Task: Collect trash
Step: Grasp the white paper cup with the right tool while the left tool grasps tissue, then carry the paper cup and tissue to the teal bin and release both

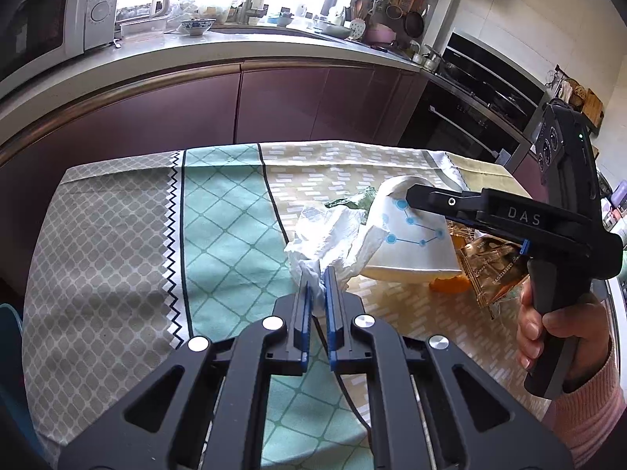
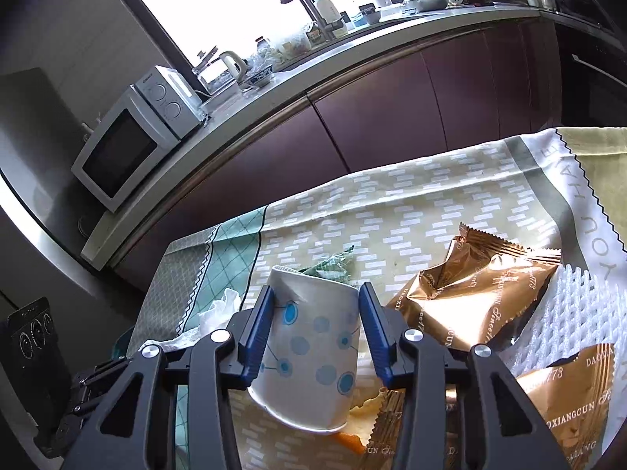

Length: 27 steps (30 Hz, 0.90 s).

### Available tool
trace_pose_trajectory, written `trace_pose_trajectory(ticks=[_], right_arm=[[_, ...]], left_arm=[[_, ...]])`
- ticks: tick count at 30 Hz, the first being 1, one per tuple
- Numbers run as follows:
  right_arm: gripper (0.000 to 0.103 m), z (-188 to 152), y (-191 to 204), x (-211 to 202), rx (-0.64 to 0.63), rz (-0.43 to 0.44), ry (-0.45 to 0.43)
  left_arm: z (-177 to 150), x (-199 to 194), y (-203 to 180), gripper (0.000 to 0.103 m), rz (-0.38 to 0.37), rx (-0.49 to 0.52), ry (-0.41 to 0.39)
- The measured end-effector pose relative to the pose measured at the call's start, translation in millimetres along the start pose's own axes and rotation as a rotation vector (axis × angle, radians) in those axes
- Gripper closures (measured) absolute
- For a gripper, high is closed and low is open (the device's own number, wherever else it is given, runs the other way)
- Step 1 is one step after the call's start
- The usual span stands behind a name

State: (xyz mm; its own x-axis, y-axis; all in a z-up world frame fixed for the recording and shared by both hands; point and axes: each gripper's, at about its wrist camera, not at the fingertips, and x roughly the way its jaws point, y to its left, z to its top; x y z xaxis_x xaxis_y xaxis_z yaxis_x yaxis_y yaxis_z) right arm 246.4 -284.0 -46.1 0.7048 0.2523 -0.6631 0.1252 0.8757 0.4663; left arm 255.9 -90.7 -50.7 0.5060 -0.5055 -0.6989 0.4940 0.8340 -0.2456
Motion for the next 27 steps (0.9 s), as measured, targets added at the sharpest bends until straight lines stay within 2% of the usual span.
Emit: trace_pose_trajectory(ticks=[19,27], right_arm=[[0.061,-20.8,45.9,-26.9,-0.082,0.131,-0.055],[0.061,-38.4,78.0,-25.1,-0.119,0.206,-0.033]], left_arm=[[-32.9,-83.2,28.3,0.096,0.014,-0.015,-0.106],[-56.5,-127.0,57.7,0.096,0.038,-0.062,-0.15]])
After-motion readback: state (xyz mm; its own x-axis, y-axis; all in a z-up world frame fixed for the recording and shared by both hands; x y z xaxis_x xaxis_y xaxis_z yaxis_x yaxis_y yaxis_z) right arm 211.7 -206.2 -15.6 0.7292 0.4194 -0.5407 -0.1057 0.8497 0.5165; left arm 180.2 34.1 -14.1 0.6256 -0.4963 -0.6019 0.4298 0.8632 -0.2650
